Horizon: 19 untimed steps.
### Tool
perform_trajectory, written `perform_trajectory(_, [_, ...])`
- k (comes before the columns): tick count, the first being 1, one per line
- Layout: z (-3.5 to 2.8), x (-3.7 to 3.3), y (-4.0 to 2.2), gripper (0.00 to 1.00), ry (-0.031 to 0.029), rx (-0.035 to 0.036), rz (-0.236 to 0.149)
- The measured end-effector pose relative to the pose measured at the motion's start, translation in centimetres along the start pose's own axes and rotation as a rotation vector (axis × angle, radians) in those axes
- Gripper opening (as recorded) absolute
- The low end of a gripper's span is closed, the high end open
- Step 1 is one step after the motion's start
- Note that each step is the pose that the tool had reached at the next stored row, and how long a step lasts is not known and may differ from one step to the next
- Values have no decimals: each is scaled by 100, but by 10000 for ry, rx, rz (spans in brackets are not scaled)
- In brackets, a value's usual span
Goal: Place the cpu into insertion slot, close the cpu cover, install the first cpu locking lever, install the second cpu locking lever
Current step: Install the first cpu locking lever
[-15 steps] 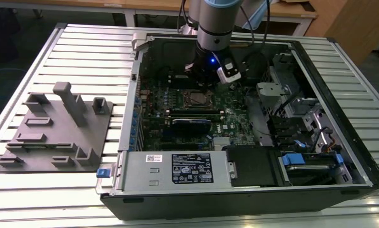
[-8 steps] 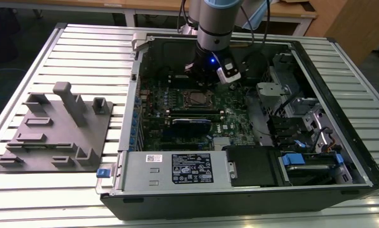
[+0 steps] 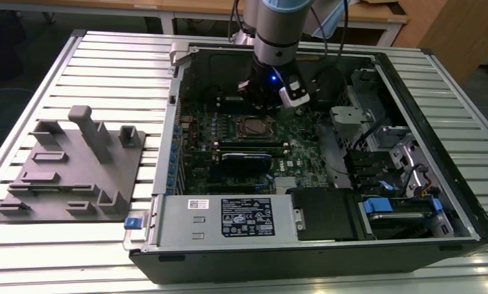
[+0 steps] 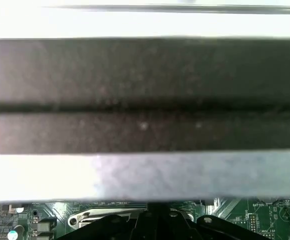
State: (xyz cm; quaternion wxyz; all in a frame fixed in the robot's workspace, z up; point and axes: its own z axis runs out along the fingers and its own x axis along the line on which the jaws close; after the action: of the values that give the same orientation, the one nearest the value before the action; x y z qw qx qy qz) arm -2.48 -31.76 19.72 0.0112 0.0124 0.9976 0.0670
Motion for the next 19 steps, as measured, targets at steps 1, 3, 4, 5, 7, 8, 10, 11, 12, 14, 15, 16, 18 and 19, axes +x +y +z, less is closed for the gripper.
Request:
perform_trajectory(1, [-15,0,1,11,2,4,0])
perform_trajectory(3, [-42,-1,5,11,2,5,0])
perform_trajectory(4, [-54,-1,6,11,3,6,1])
perform_trajectory(5, [-61,-1,7,11,3,6,1])
perform_trajectory(7, [-61,-1,3,11,3,4,-1])
perform_trajectory(8, [-63,-2,-2,11,3,6,-2])
perform_trajectory(10, [-65,-1,-16,11,3,5,0])
perform_trajectory(11, [-65,-2,-23,11,3,5,0])
perform_trajectory(12, [-66,-2,-26,11,2,5,0])
perform_trajectory(14, [-66,-2,-27,11,3,6,1])
perform_trajectory(15, [-66,-2,-27,11,3,6,1])
perform_trajectory(16, [-66,-2,-28,11,3,6,0])
perform_trajectory(18, [-66,-2,-28,11,3,6,0])
perform_trajectory(19, [-66,-2,-30,11,3,6,0])
